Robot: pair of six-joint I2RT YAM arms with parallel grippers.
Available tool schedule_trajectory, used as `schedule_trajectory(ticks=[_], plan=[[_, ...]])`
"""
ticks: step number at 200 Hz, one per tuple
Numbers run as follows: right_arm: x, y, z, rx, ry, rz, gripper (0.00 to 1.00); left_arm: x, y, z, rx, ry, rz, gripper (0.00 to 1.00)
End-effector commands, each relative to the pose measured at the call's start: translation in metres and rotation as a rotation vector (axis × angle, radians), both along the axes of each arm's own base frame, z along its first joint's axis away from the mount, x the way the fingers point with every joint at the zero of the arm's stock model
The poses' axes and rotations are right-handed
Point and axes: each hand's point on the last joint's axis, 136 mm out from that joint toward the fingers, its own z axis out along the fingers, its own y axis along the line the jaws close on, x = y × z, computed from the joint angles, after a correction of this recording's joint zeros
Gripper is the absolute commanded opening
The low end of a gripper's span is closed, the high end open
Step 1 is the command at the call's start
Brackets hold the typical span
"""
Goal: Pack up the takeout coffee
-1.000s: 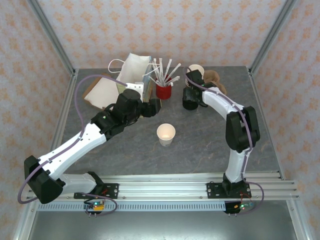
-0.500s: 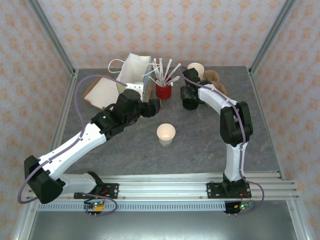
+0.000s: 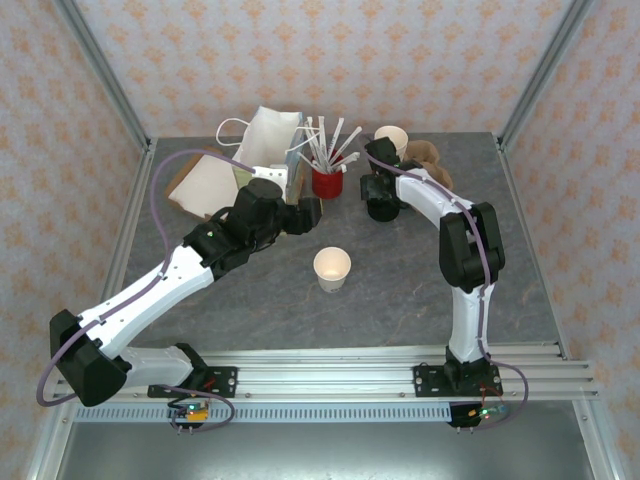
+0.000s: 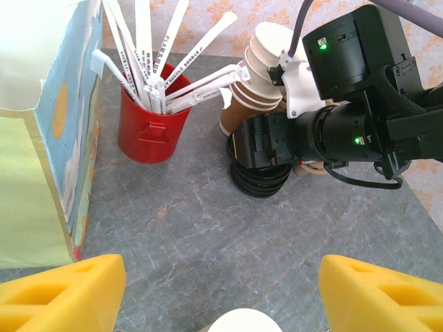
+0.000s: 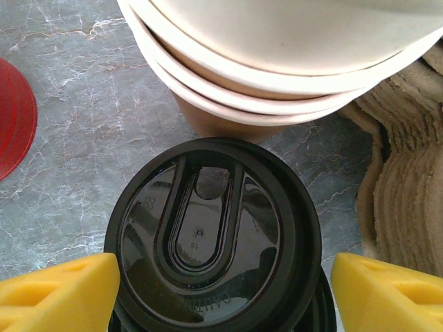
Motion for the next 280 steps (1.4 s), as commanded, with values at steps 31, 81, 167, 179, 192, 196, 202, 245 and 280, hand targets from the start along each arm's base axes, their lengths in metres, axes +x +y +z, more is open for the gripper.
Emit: schedule_trajectory(ticks=[31, 81, 167, 179, 192, 196, 202, 245, 280], plan=[[0.001, 0.002, 0.008, -0.002, 0.002, 0.01, 0.76, 0.003, 0.004, 0.003, 0.003, -0.002, 0.027, 0.74], [-0.001, 0.002, 0.018, 0.005, -0.019, 0.02, 0.77, 0.003, 0.003, 0.005, 0.0, -0.005, 0.025, 0.75], [-0.009, 0.008, 0.025, 0.039, -0.037, 0.063, 0.78, 0.004, 0.002, 0.004, -0.001, -0.001, 0.022, 0.75], [-0.011, 0.005, 0.027, 0.037, -0.037, 0.045, 0.78, 0.004, 0.002, 0.003, 0.0, 0.0, 0.023, 0.74], [-0.014, -0.003, 0.028, 0.03, -0.035, 0.003, 0.74, 0.004, 0.003, 0.002, 0.001, 0.001, 0.026, 0.75], [-0.015, -0.005, 0.029, 0.033, -0.035, -0.01, 0.72, 0.003, 0.003, 0.003, -0.002, 0.001, 0.026, 0.75], [-0.016, -0.009, 0.03, 0.04, -0.033, -0.028, 0.7, 0.003, 0.003, 0.001, 0.0, 0.002, 0.027, 0.74], [-0.023, -0.028, 0.022, 0.053, 0.011, -0.134, 0.49, 0.004, 0.001, -0.001, -0.003, 0.006, 0.023, 0.74], [-0.025, -0.039, 0.014, 0.003, 0.031, -0.166, 0.47, 0.004, 0.001, -0.002, -0.007, 0.008, 0.023, 0.75]])
